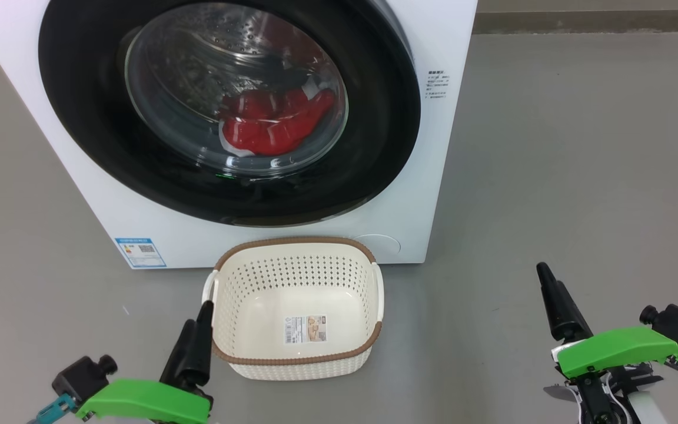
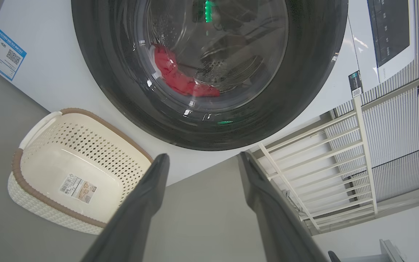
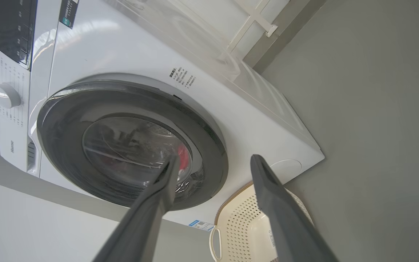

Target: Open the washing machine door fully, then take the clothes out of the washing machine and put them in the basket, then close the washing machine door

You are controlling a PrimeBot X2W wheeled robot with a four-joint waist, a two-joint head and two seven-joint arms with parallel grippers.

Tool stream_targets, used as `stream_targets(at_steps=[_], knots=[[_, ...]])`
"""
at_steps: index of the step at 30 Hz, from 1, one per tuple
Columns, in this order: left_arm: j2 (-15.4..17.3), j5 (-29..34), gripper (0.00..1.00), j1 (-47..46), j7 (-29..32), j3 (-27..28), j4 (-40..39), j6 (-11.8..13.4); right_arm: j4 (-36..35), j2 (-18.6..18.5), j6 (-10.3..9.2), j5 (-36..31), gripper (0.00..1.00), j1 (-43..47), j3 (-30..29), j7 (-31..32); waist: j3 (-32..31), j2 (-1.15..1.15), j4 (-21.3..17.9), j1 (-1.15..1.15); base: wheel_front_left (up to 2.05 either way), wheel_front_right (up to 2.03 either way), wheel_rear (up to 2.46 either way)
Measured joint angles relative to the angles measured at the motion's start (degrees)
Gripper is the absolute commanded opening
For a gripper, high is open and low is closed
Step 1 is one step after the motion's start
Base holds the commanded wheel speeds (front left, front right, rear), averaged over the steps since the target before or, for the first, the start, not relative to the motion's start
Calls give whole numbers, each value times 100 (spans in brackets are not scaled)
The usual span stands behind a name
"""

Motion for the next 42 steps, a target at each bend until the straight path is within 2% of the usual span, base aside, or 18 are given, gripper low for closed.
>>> stream_targets(at_steps=[18,28,42], knots=[[18,2009,100,-359,-300,-375,172,354,32,-34,0,-1695,100,-344,38,-310,32,0,-3,0,0,0,0],[27,2689,100,-524,-458,-565,555,469,100,-52,0,-2601,100,-450,65,-461,19,0,-8,0,0,0,0],[35,3495,100,-838,-699,-817,678,697,8,-73,0,-3862,100,-562,79,-705,24,0,-8,0,0,0,0]])
